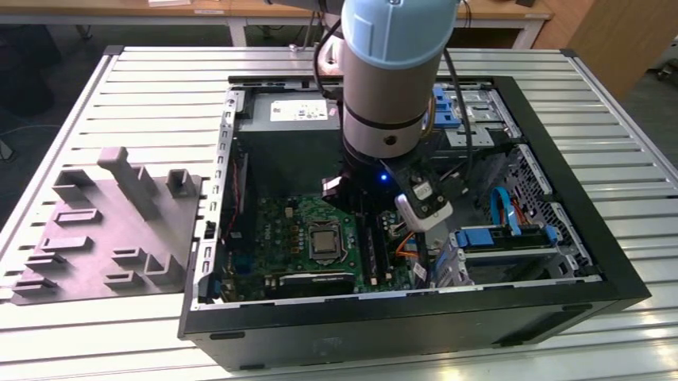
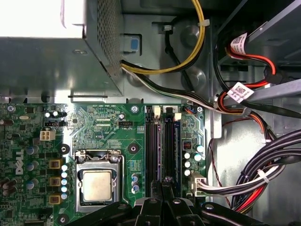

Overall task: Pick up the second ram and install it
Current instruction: 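Insert the second ram into the second slot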

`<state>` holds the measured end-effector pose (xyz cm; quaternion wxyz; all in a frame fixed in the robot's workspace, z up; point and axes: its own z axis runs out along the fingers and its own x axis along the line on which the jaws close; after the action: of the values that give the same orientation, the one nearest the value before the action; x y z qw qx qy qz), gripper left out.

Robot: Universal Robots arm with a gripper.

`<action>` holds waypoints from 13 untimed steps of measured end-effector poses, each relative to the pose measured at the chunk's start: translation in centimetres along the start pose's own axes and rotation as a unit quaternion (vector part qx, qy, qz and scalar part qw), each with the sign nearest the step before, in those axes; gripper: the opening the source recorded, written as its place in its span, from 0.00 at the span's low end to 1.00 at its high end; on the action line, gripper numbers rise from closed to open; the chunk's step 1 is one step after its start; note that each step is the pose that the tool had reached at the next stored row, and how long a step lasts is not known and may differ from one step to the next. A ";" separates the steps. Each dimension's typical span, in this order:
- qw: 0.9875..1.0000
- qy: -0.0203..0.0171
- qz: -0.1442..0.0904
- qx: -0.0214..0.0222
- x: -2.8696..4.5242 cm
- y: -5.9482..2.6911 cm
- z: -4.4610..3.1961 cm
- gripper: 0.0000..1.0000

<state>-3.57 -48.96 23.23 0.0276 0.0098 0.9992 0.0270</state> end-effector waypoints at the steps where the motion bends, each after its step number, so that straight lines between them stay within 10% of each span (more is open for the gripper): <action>1: 1.000 0.000 0.000 0.000 0.00 0.00 0.02 0.11; 13: 1.000 0.000 0.000 0.000 0.02 -0.02 0.39 0.11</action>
<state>-3.57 -48.96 22.83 0.0276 0.0098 0.9992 0.0269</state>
